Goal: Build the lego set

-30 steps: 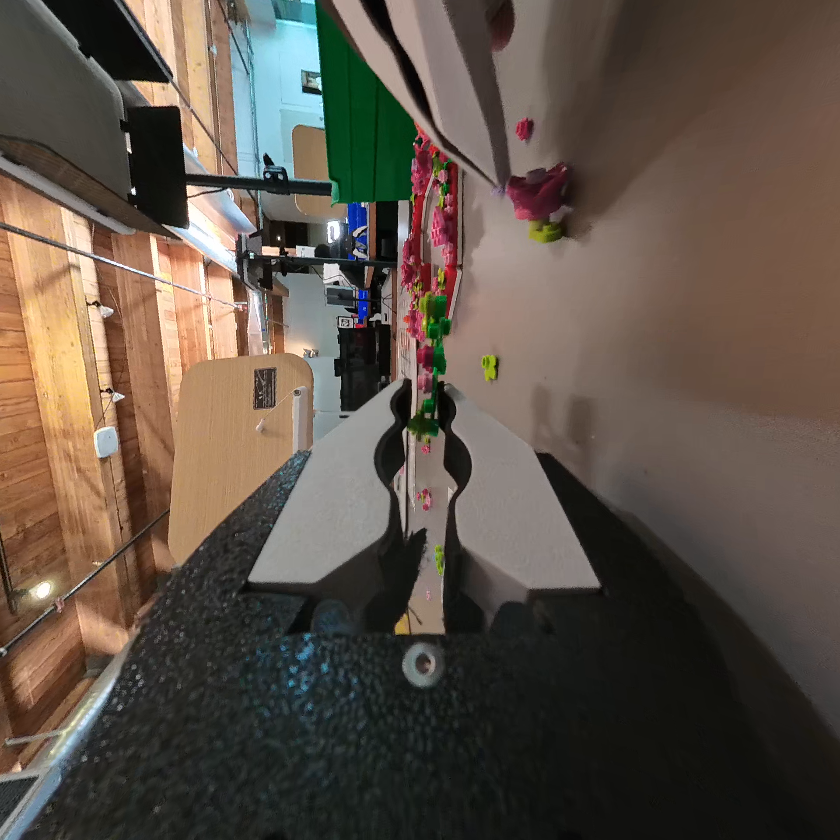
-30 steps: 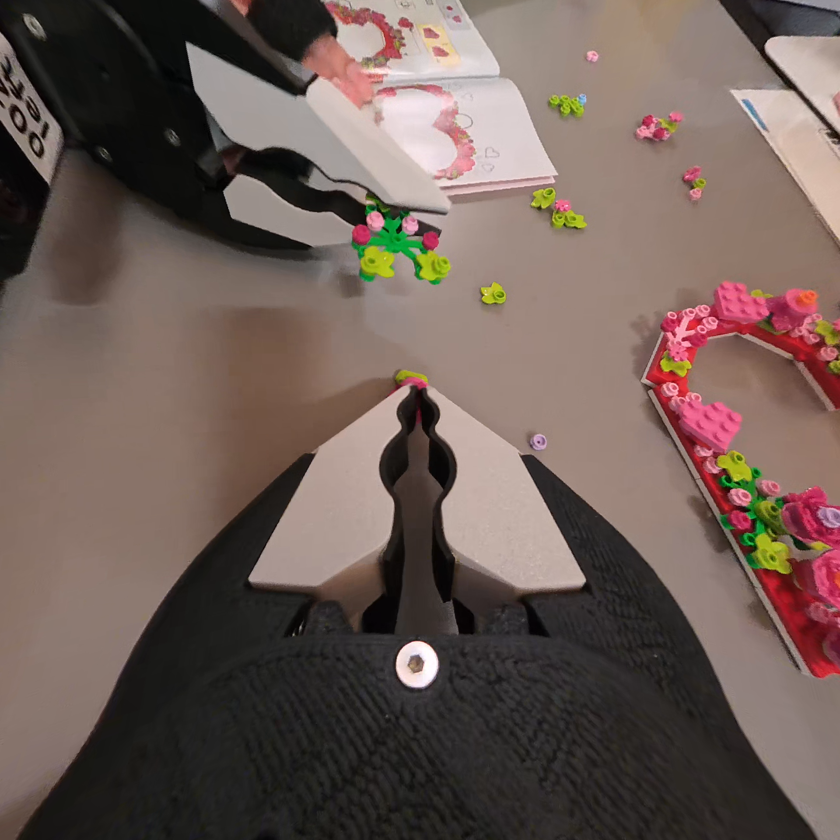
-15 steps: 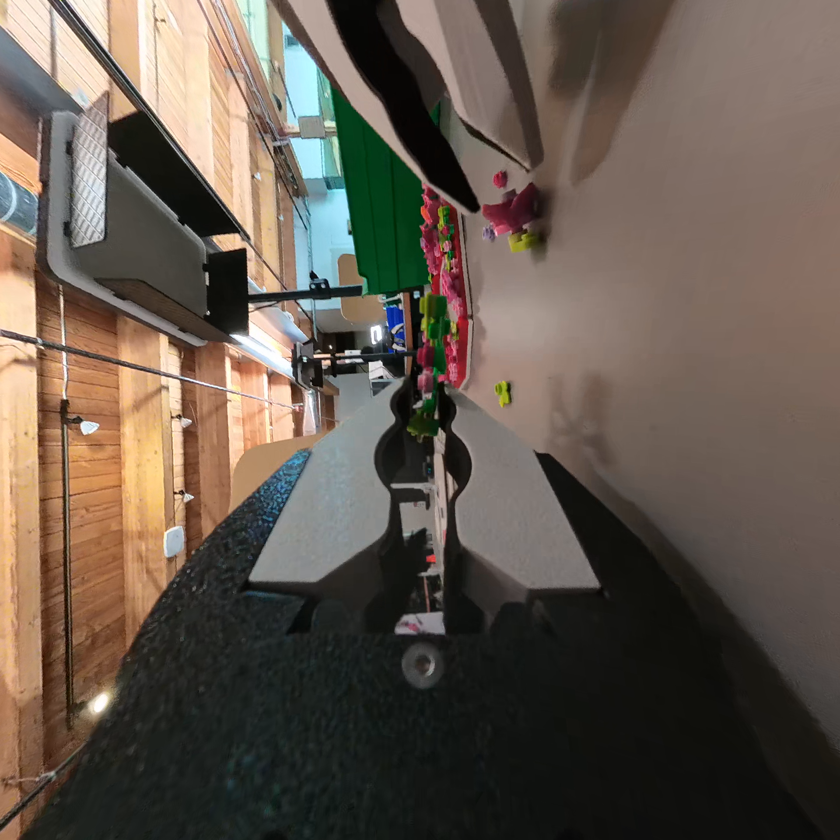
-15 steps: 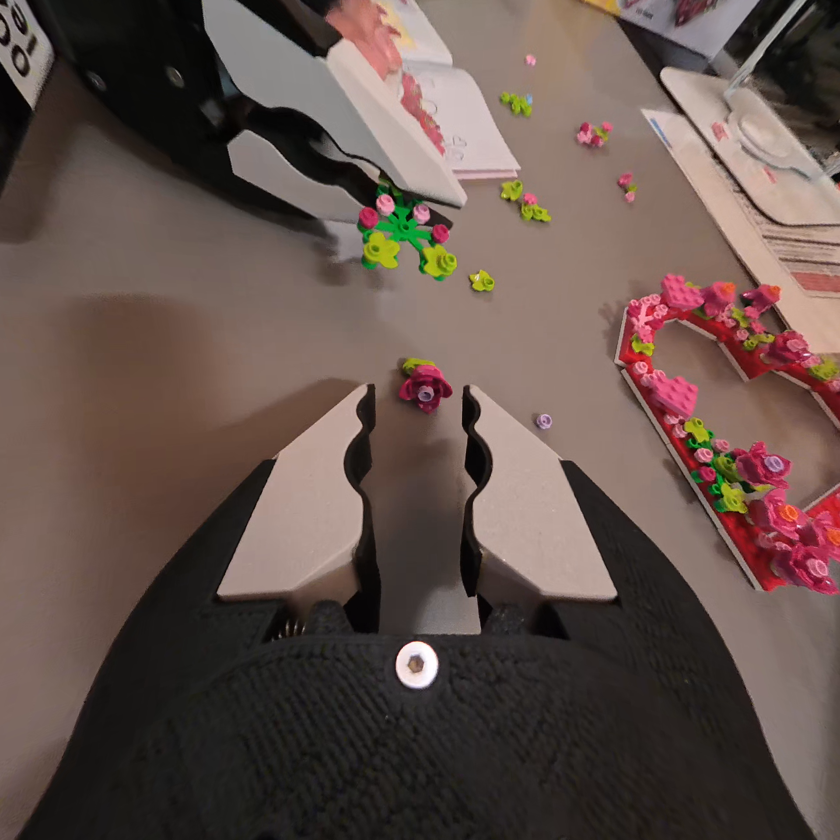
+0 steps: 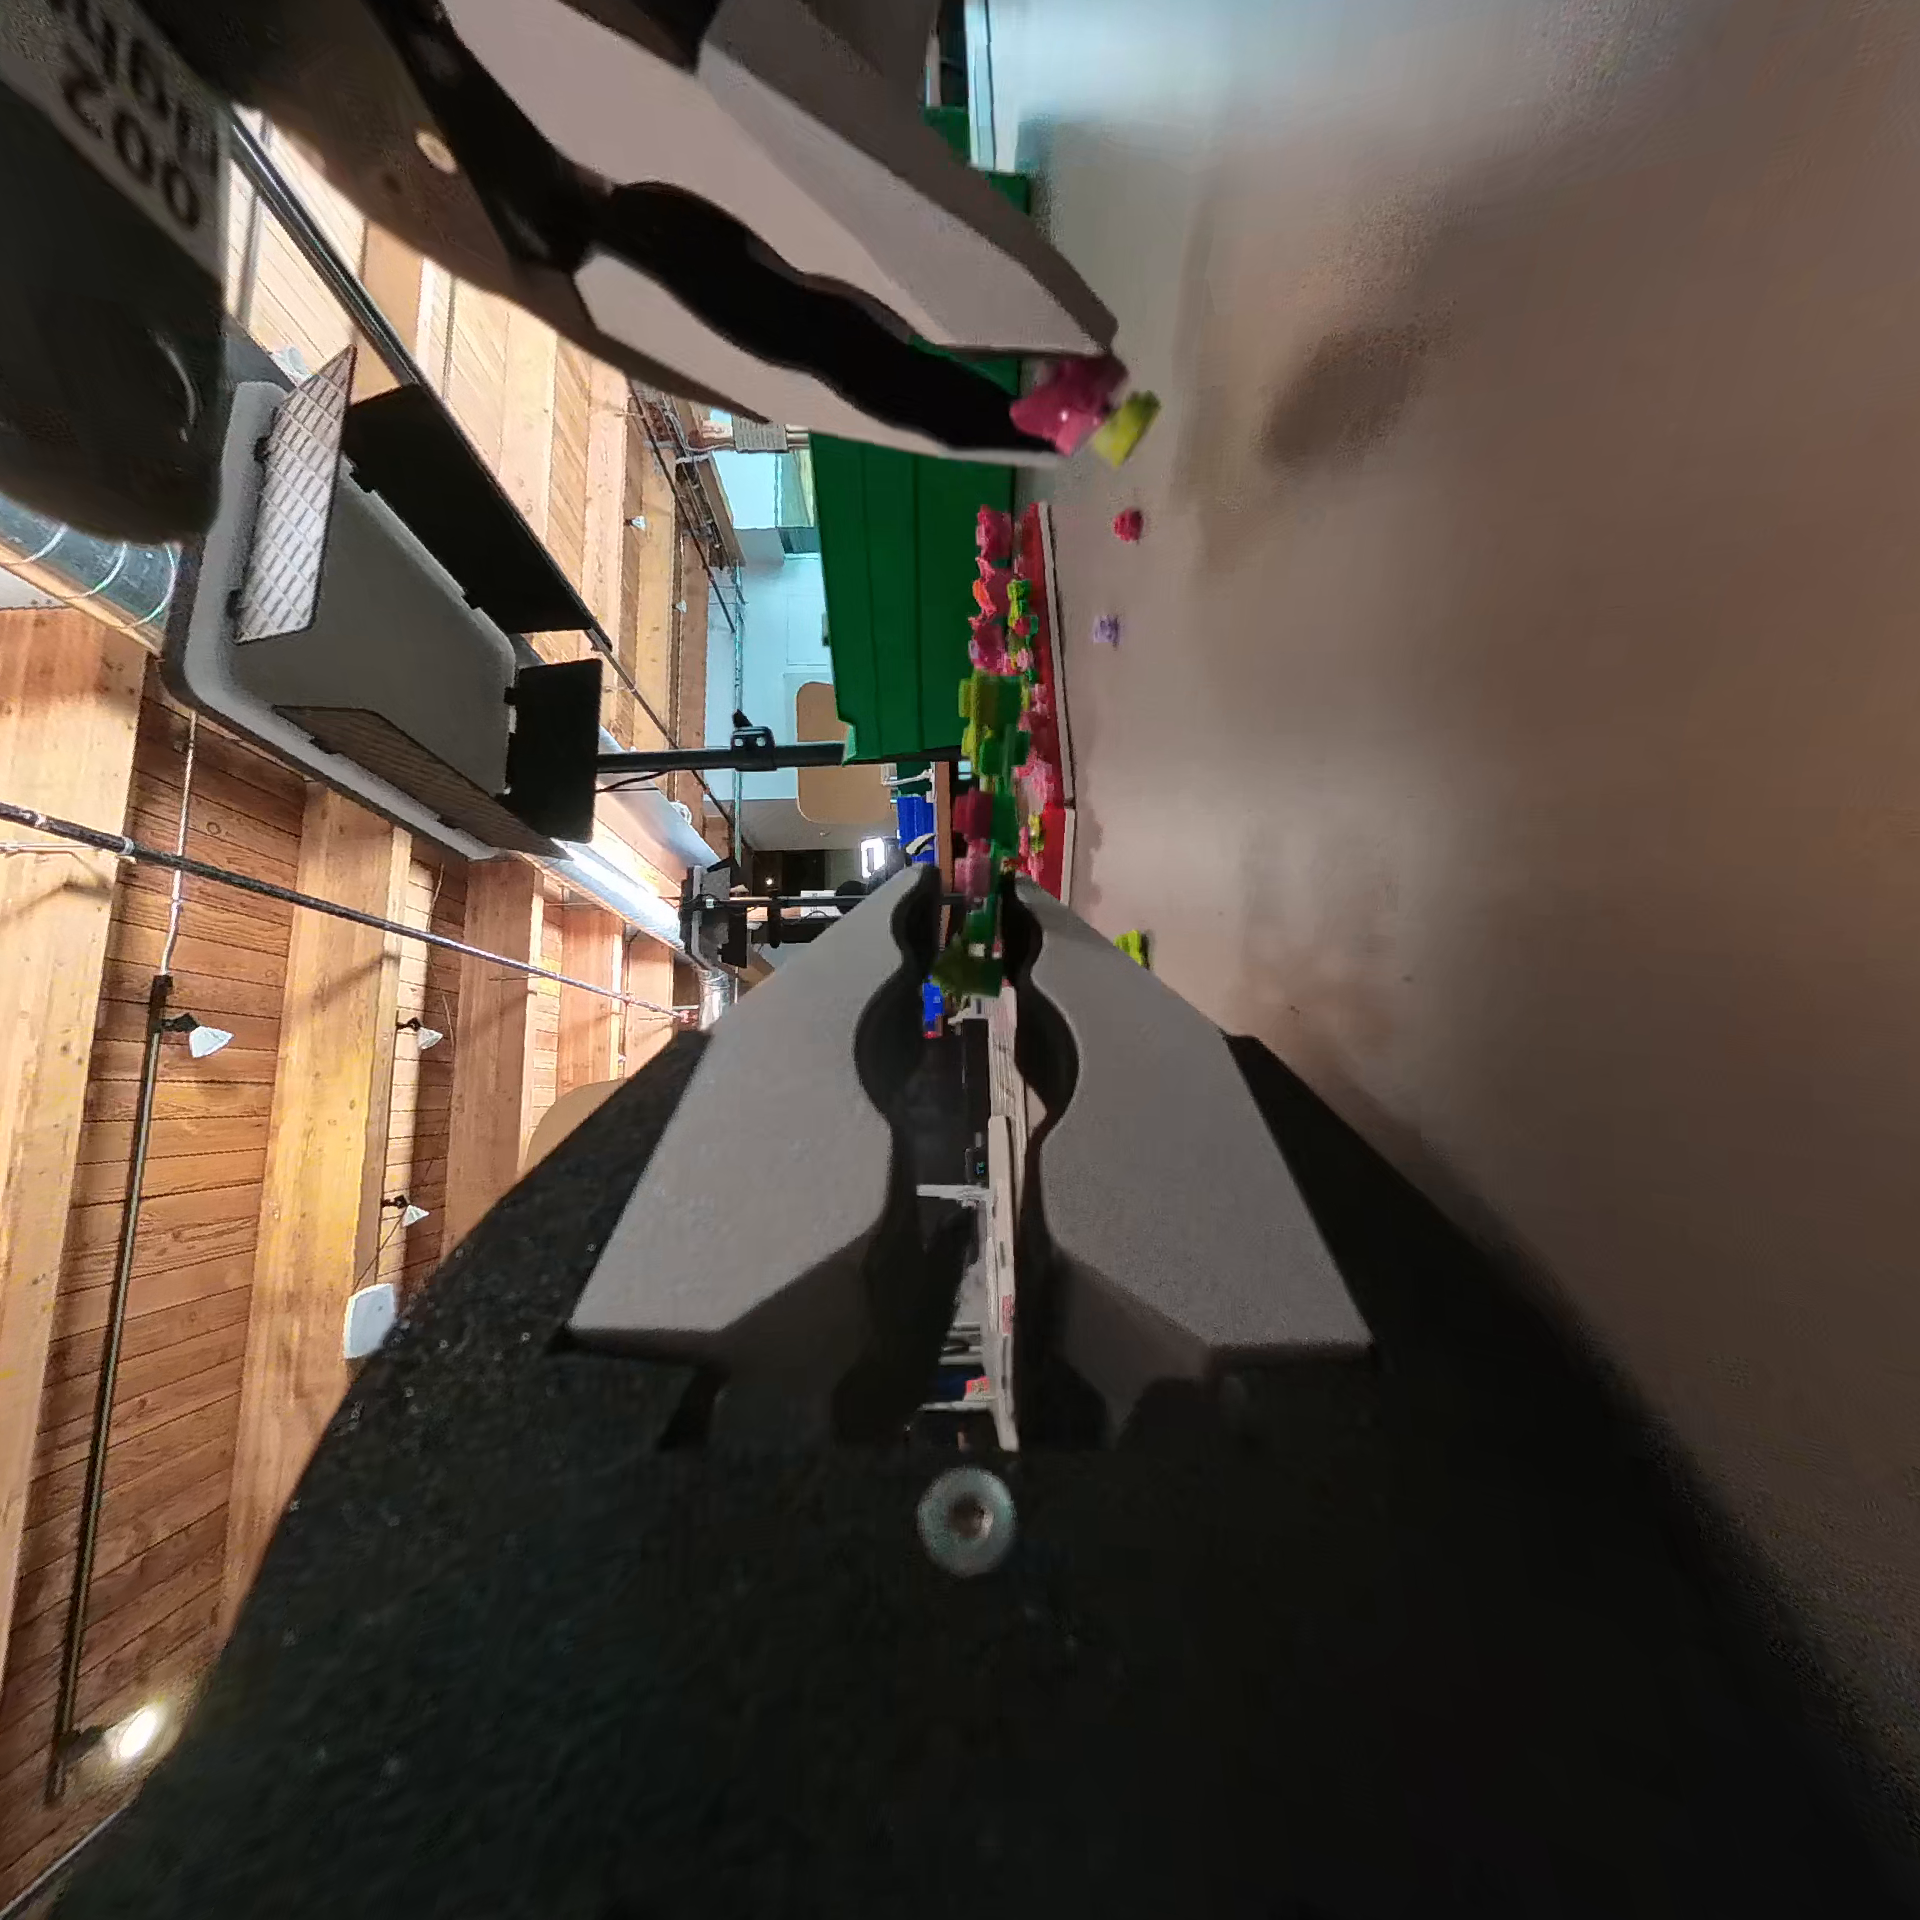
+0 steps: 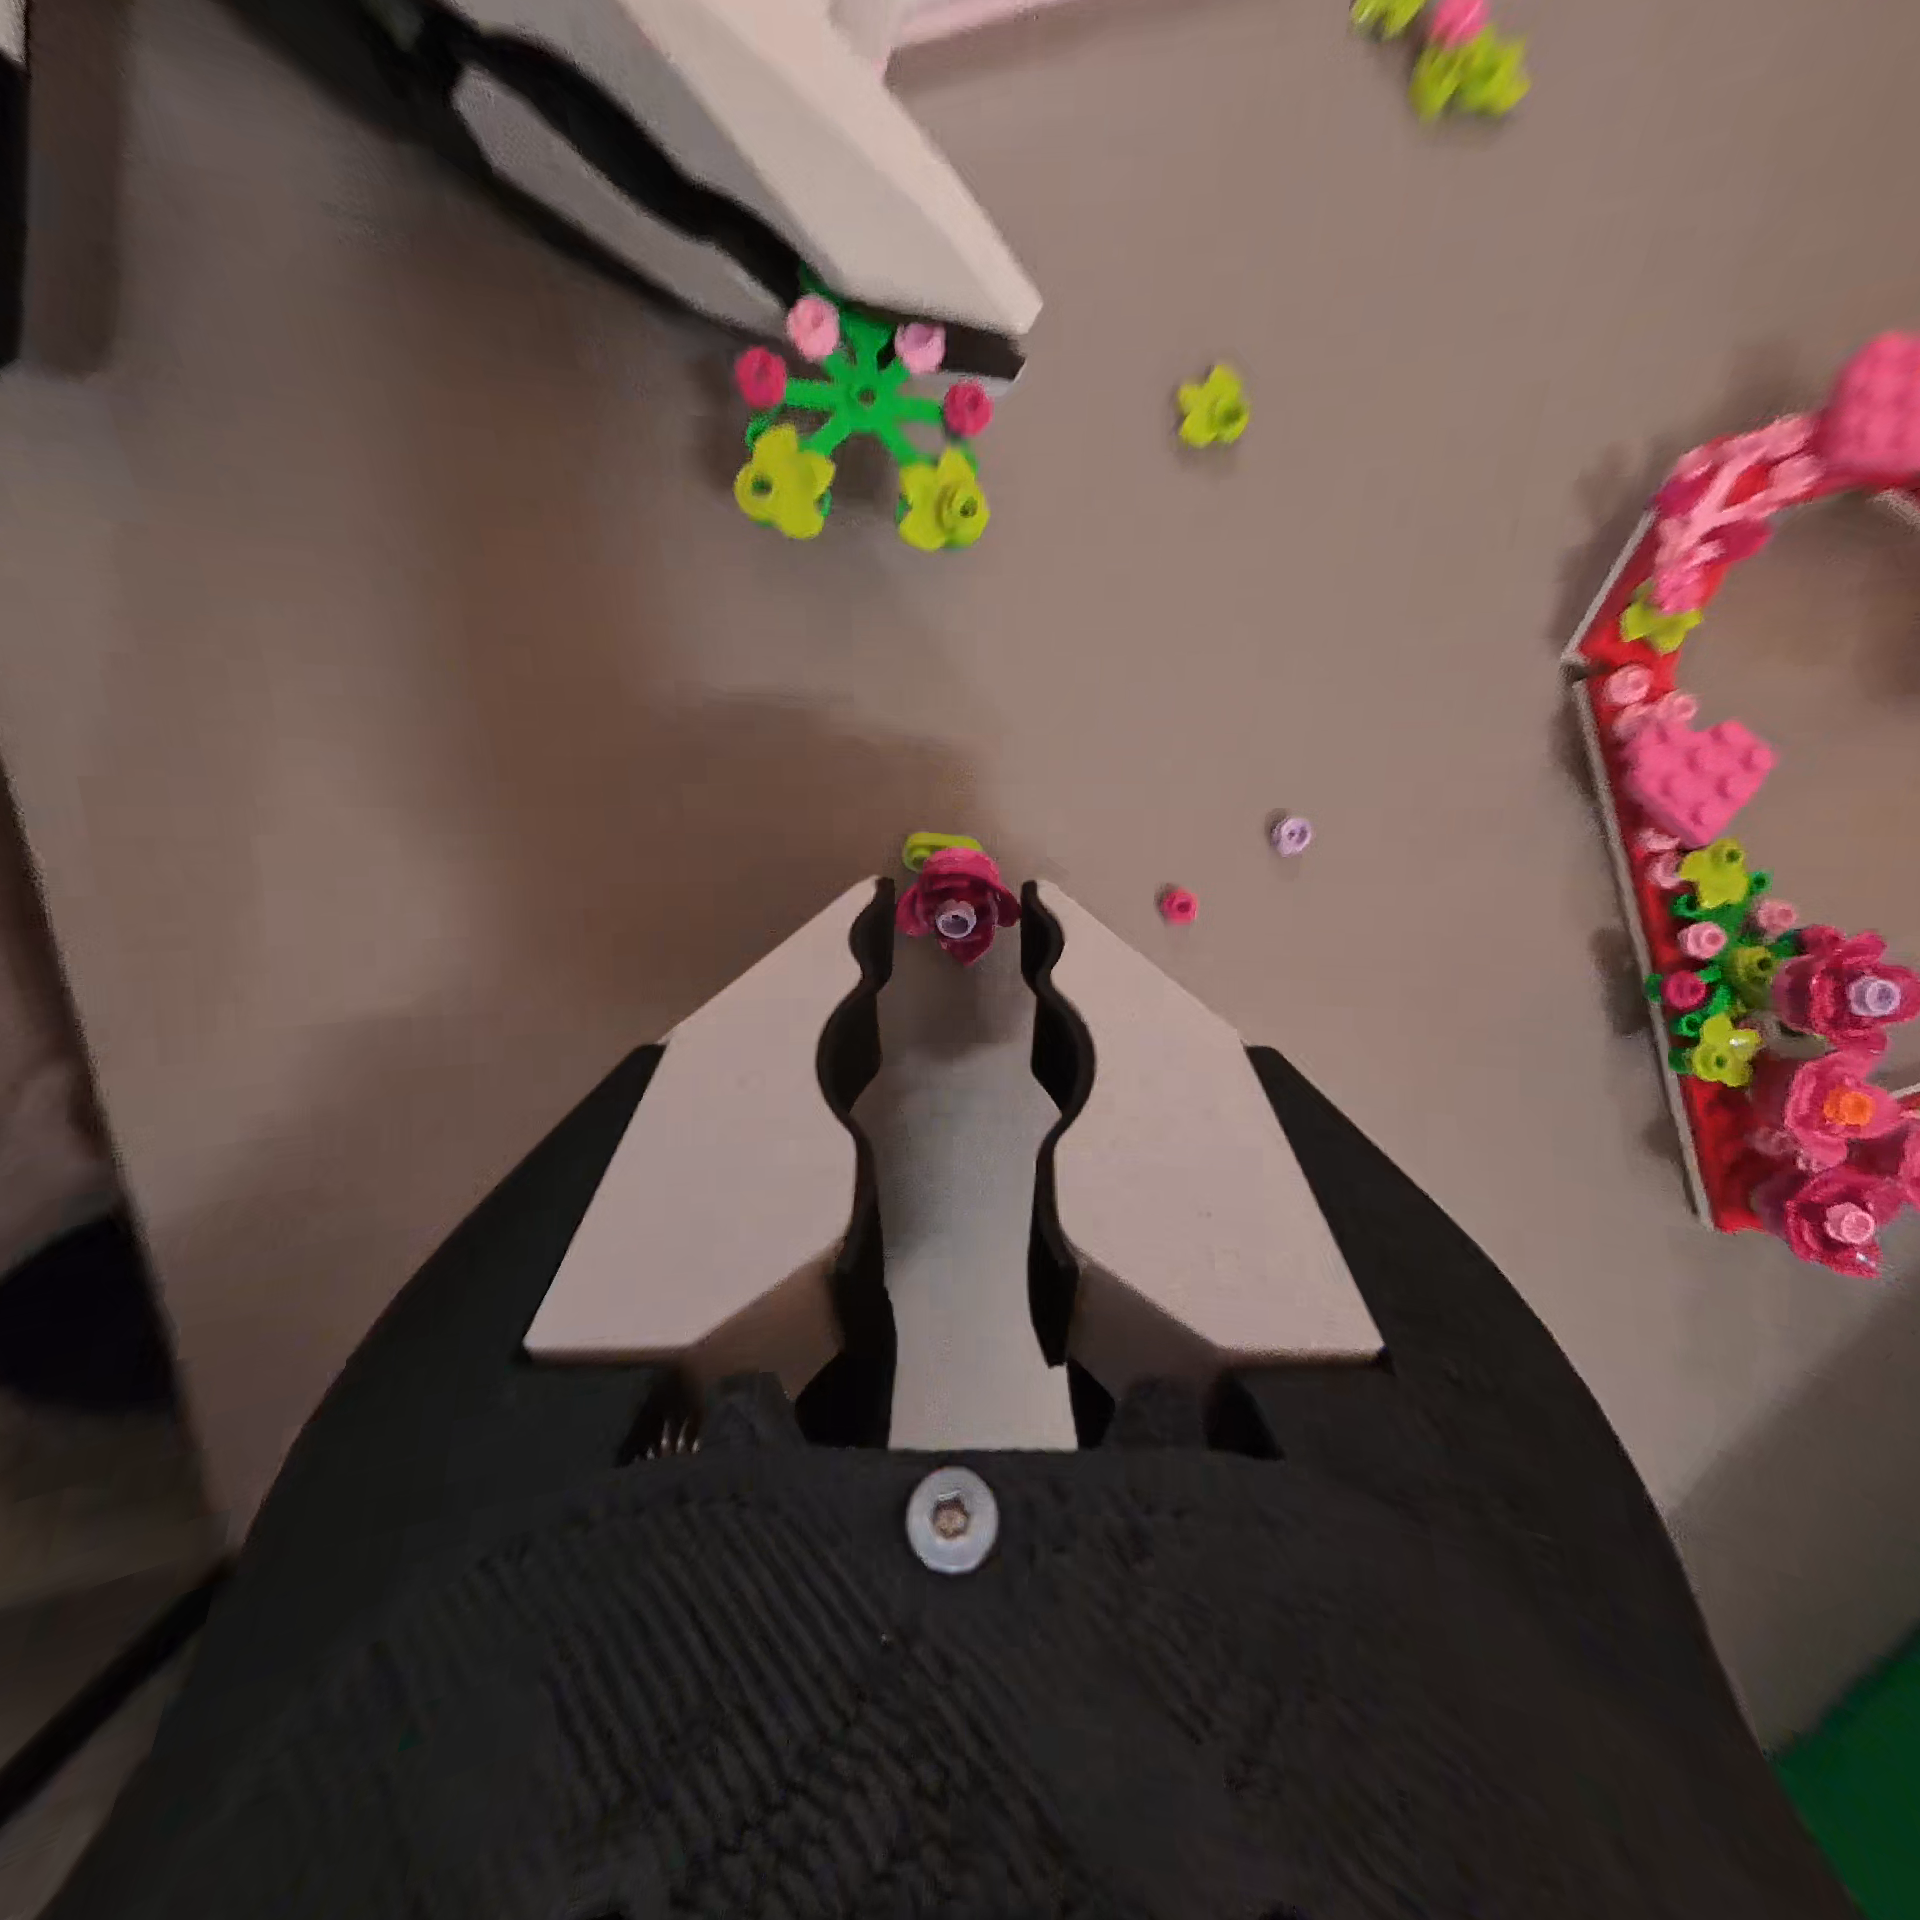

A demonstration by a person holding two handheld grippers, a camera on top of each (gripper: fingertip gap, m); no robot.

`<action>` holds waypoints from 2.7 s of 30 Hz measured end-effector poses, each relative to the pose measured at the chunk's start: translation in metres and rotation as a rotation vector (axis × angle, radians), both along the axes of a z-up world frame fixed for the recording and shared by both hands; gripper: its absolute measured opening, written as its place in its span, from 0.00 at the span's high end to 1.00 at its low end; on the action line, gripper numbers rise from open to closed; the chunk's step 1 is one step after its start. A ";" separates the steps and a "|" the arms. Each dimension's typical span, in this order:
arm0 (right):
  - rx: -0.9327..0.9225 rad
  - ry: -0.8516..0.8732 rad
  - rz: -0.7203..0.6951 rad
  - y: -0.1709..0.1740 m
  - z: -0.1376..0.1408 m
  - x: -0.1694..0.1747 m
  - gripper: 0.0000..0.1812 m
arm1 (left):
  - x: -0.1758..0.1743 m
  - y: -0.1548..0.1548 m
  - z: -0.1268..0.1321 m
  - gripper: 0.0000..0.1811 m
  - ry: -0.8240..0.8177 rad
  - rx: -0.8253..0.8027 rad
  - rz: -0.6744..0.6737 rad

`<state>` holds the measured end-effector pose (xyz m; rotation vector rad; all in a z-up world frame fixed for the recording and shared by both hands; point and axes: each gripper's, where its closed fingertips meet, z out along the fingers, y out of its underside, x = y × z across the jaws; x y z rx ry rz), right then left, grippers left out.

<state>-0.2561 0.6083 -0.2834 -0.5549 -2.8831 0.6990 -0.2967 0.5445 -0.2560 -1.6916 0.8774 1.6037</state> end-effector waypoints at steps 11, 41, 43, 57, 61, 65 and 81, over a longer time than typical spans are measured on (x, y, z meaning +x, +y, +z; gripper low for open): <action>0.232 -0.195 0.038 0.010 -0.017 0.009 0.86 | 0.007 0.002 -0.004 0.95 -0.008 -0.023 -0.024; 0.699 -0.498 -0.006 0.052 -0.014 0.032 0.91 | 0.012 0.003 -0.011 0.95 -0.013 -0.069 -0.044; 0.691 -0.537 -0.022 0.051 -0.016 0.035 0.86 | 0.013 0.003 -0.011 0.95 -0.011 -0.071 -0.045; 0.278 -0.074 0.090 0.058 -0.004 0.042 0.74 | 0.015 0.004 -0.013 0.95 -0.028 -0.071 -0.055; 0.134 0.063 0.010 0.061 -0.012 0.040 0.76 | 0.016 0.005 -0.013 0.95 -0.030 -0.070 -0.059; 0.008 0.064 -0.086 0.059 -0.017 0.041 0.81 | 0.016 0.005 -0.013 0.95 -0.035 -0.068 -0.060; -0.338 -0.113 -0.485 -0.007 0.017 0.012 0.92 | 0.019 0.005 -0.005 0.95 0.046 -0.067 -0.070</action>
